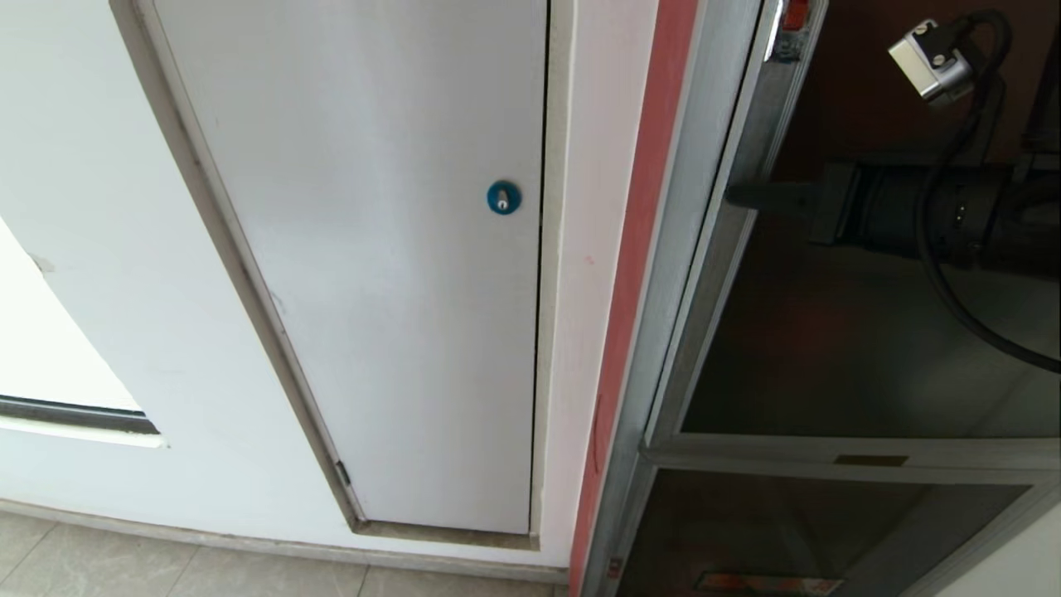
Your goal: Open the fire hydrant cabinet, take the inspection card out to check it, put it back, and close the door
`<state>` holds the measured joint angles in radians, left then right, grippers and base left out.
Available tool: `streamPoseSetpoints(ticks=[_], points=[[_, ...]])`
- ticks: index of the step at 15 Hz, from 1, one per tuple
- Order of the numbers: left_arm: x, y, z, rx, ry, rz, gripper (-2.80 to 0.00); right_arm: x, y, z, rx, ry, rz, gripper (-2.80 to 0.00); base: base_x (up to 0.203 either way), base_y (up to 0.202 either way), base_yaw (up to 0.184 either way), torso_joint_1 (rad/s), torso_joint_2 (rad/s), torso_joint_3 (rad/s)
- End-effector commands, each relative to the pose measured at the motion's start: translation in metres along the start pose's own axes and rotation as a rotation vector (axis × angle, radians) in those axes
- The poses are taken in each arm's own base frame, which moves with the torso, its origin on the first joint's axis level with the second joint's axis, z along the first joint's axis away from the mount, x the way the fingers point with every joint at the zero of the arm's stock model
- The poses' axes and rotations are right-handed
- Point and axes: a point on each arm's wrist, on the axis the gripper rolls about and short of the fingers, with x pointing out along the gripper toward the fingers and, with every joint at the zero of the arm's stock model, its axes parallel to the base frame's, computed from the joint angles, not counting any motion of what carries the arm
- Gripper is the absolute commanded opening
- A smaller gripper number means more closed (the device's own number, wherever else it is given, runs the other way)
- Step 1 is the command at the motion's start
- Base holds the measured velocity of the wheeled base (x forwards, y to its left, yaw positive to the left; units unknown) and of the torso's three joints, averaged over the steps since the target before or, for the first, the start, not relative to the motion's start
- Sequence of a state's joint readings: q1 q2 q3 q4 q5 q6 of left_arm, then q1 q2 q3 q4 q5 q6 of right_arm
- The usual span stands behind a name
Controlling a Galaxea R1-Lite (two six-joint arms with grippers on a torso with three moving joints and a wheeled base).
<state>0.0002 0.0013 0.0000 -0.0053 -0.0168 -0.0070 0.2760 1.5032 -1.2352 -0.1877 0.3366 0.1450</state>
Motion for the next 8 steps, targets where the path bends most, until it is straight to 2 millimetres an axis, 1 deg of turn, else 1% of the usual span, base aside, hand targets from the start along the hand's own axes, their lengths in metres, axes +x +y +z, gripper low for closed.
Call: streamPoseSetpoints(ticks=[1,4,8], points=[[0.000,0.000,0.000,-0.001,-0.001,0.000,-2.80,0.008,-0.003,0.000,0.002,0.004,-0.005,-2.80,0.000,0.000,0.000,0.000,0.00,0.000],[0.000,0.000,0.000,-0.001,-0.001,0.000,-2.80,0.018,-0.007,0.000,0.003,0.002,-0.036,-2.80,0.000,0.000,0.000,0.000,0.00,0.000],[0.000,0.000,0.000,-0.001,-0.001,0.000,-2.80,0.025,-0.013,0.001,0.003,-0.013,-0.087,-2.80,0.000,0.000,0.000,0.000,0.00,0.000]])
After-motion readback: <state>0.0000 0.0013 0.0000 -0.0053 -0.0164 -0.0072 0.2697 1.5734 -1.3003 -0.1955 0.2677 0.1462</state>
